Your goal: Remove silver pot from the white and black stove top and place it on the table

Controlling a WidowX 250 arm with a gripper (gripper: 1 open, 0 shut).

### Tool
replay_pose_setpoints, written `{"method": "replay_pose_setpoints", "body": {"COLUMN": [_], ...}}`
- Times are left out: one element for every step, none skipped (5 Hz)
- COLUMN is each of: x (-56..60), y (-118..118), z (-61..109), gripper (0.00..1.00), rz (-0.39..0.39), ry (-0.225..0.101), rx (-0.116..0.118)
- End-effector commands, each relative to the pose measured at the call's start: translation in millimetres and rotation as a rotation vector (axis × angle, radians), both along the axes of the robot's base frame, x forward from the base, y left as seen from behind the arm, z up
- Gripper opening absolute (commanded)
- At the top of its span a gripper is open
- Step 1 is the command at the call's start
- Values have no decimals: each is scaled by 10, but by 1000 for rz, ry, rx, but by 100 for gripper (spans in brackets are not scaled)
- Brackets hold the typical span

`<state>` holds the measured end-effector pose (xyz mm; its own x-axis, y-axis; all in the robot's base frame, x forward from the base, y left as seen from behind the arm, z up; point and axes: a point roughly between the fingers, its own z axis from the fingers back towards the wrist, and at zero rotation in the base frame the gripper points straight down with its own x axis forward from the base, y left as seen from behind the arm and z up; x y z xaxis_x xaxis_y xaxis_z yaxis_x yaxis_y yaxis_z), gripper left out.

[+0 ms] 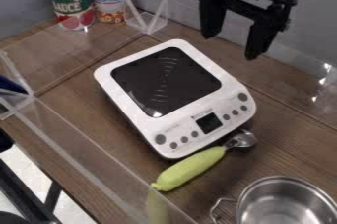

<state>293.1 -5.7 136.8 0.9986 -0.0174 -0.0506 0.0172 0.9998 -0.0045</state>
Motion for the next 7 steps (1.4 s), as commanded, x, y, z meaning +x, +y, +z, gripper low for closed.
{"method": "replay_pose_setpoints", "body": {"x": [-117, -252, -327, -350, -372, -361, -351], "y": [-119, -256, -498, -808, -1055, -1170, -1275], "z": [-7, -27, -268, -538, -790, -915, -890], "gripper": [100, 100, 100, 100, 100, 100, 100], "rz": [-41, -85, -93, -113, -174, -225, -256], "ry": [12, 24, 26, 38, 55, 59, 58], "rx": [-4, -9, -21, -34, -30, -21, -19]}}
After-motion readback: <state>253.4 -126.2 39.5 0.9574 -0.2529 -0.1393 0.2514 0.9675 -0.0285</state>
